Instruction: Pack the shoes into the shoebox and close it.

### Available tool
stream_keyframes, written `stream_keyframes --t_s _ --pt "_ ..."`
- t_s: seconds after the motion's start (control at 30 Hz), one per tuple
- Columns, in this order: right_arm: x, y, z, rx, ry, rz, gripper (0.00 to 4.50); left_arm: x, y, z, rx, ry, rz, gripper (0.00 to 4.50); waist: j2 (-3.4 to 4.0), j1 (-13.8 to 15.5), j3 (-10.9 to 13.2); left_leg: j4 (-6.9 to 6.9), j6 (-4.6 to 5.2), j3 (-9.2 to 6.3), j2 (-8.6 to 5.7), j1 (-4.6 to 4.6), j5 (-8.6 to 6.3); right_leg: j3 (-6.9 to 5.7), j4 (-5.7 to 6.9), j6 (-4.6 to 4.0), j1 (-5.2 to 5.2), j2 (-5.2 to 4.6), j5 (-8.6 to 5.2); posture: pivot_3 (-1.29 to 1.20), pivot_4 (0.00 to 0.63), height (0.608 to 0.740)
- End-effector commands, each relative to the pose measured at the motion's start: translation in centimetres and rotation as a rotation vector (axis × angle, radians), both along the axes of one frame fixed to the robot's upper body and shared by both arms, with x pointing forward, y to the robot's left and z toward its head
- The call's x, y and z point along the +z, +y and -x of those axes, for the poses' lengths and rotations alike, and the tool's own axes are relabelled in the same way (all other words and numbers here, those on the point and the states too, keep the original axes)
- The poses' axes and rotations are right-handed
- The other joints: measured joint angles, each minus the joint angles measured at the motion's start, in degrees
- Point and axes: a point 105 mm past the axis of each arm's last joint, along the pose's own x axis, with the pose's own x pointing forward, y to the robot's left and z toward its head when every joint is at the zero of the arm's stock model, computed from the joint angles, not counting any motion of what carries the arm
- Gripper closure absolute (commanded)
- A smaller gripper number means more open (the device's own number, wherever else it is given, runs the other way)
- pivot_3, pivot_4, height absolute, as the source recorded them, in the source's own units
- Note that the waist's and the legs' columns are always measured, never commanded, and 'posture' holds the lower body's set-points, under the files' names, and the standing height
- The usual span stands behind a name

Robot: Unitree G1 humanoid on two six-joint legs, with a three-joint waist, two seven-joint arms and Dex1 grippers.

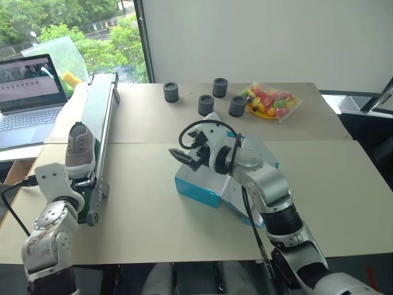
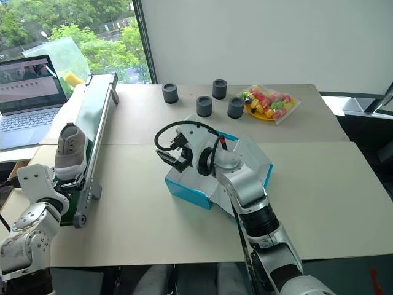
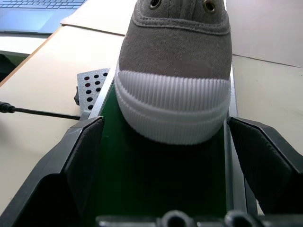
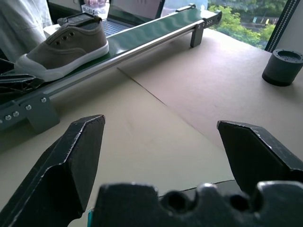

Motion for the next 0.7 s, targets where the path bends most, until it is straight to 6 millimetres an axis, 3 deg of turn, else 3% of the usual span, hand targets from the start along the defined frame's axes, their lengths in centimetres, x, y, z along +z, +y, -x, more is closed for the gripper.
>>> stream_keyframes --t_s 0.03,0.23,0.37,0.47,0.57,0.63,0.7 --pt "2.1 0.0 0.4 0.010 -0.058 -0.042 0.01 0.9 0.1 -0.2 0.007 -0.041 -0.016 0.00 0.00 0.0 0.0 0.00 0.00 0.00 0.00 0.00 0.00 0.00 0.00 0.00 0.00 0.00 0.00 0.00 0.150 0.740" --pt "2.2 -0.1 0.4 0.005 -0.054 -0.049 0.00 1.0 -0.4 -0.4 0.002 -0.051 -0.018 1.29 0.00 0.3 0.0 0.00 0.00 0.01 0.00 0.01 0.00 -0.01 0.00 0.00 0.01 -0.01 0.00 0.00 0.150 0.740" --pt "2.2 -0.2 0.2 -0.004 -0.047 -0.050 0.00 1.7 -0.5 -0.6 0.016 -0.083 -0.035 1.29 0.00 0.4 0.0 0.00 0.00 0.02 -0.01 0.02 0.00 -0.01 0.01 0.00 0.03 -0.01 0.00 0.00 0.150 0.740" --pt "2.6 -0.5 -0.4 -0.035 0.046 -0.152 0.00 5.5 -0.6 -0.7 0.089 -0.236 -0.191 1.29 -0.02 0.4 0.0 0.00 0.00 0.02 -0.01 -0.01 0.00 -0.02 -0.01 0.00 0.02 -0.01 0.00 0.00 0.150 0.740" --pt "4.1 -1.3 -2.0 -0.066 0.298 -0.441 0.00 9.6 -2.8 -0.3 0.096 -0.405 -0.412 1.29 -0.08 0.4 0.1 0.00 -0.01 -0.05 0.01 -0.14 0.00 0.00 0.00 -0.03 -0.11 -0.01 0.02 0.00 0.150 0.740" --pt "4.7 -1.3 -2.3 -0.004 0.497 -0.625 0.00 9.5 -5.0 -0.5 0.029 -0.426 -0.481 1.29 -0.06 0.5 0.0 -0.01 -0.02 -0.11 0.04 -0.17 0.00 0.00 0.00 -0.07 -0.15 -0.05 0.05 0.00 0.150 0.740" --pt "5.7 -0.7 -1.7 0.175 0.709 -0.816 0.00 8.0 -8.4 -1.0 -0.081 -0.436 -0.369 1.29 0.02 0.9 0.0 -0.14 -0.01 -0.11 0.02 -0.07 0.00 -0.06 -0.08 -0.06 -0.04 -0.26 0.05 0.00 0.150 0.740"
